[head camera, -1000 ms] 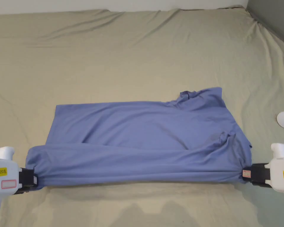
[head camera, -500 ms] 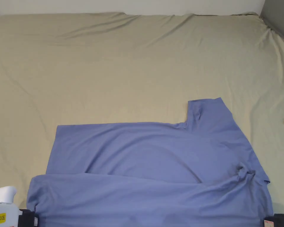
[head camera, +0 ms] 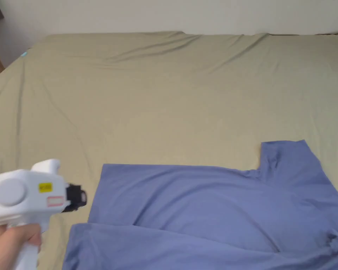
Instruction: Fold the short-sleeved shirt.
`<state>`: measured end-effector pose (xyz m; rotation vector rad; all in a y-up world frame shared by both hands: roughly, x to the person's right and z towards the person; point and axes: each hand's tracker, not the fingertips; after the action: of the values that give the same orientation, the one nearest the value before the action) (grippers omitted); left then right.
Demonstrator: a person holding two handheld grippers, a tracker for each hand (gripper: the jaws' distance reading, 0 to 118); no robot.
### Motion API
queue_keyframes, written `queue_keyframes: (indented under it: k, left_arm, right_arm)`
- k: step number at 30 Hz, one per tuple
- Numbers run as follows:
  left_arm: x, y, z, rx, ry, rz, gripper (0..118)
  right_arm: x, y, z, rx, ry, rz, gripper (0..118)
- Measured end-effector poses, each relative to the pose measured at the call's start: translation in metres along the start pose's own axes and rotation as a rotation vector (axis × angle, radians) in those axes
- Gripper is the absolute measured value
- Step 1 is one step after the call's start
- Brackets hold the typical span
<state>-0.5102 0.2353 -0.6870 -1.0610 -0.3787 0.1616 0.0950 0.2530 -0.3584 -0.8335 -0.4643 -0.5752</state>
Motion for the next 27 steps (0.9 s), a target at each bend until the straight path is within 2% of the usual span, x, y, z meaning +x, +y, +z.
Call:
queue_keyframes:
  k: [1,3,5,6,7,8,9,10,12,14,15,16,17,18,19,20,21,22,24,26,27]
  left_arm:
    - [0.024,0.014,0.008,-0.016,0.045,-0.026,0]
    - [0.034,0.033,-0.019,-0.007,0.047,-0.048,0]
    - [0.027,0.075,-0.052,0.022,0.09,-0.053,10]
    - [0.028,0.084,-0.066,0.037,0.122,-0.073,10]
    - [0.03,0.092,-0.085,0.011,0.164,-0.092,52]
    - [0.03,0.101,-0.11,-0.077,0.196,-0.104,104]
    - [0.032,0.102,-0.121,-0.026,0.18,-0.097,116]
    - [0.034,0.101,-0.138,-0.113,0.184,-0.142,110]
    - [0.035,0.096,-0.162,-0.142,0.217,-0.157,110]
    - [0.05,0.106,-0.147,-0.169,0.223,-0.148,108]
    - [0.05,0.104,-0.144,-0.189,0.215,-0.118,89]
    - [0.051,0.102,-0.14,-0.201,0.191,-0.067,48]
    - [0.037,0.105,-0.155,-0.181,0.224,-0.083,13]
    - [0.037,0.104,-0.149,-0.13,0.212,-0.105,6]
    - [0.037,0.105,-0.148,-0.151,0.178,-0.096,6]
    - [0.037,0.106,-0.148,-0.169,0.191,-0.085,6]
    - [0.031,0.111,-0.154,-0.163,0.187,-0.082,6]
    - [0.03,0.113,-0.155,-0.167,0.185,-0.082,6]
    - [0.029,0.117,-0.158,-0.164,0.191,-0.075,6]
    - [0.058,0.093,-0.142,-0.167,0.197,-0.075,6]
    - [0.063,0.089,-0.141,-0.17,0.203,-0.081,6]
  right_arm:
    - [-0.001,0.01,-0.009,-0.005,0.017,0.0,0]
    - [-0.013,0.024,-0.027,-0.005,-0.004,0.011,0]
    - [-0.011,0.043,-0.048,-0.018,-0.019,0.027,0]
    - [-0.024,0.046,-0.053,-0.023,-0.03,0.029,0]
    - [-0.023,0.054,-0.064,-0.038,-0.041,0.031,0]
    - [-0.021,0.062,-0.074,-0.052,-0.049,0.038,0]
    - [-0.02,0.067,-0.082,-0.061,-0.054,0.045,0]
    - [-0.023,0.071,-0.097,-0.076,-0.063,0.054,0]
    - [-0.021,0.08,-0.112,-0.09,-0.072,0.068,0]
    - [-0.023,0.09,-0.125,-0.108,-0.095,0.087,0]
    - [-0.022,0.094,-0.132,-0.114,-0.1,0.091,0]
    - [-0.021,0.099,-0.139,-0.128,-0.107,0.1,0]
    - [-0.02,0.103,-0.145,-0.131,-0.112,0.112,0]
    - [-0.024,0.108,-0.149,-0.135,-0.124,0.132,0]
    - [-0.024,0.113,-0.154,-0.131,-0.14,0.152,10]
    - [-0.025,0.118,-0.158,-0.132,-0.142,0.168,44]
    - [-0.025,0.122,-0.164,-0.144,-0.142,0.183,87]
    - [-0.027,0.128,-0.18,-0.181,-0.141,0.202,118]
    - [-0.03,0.133,-0.196,-0.212,-0.122,0.218,118]
    - [-0.036,0.136,-0.216,-0.316,-0.116,0.246,117]
    - [-0.039,0.133,-0.22,-0.3,-0.122,0.282,110]
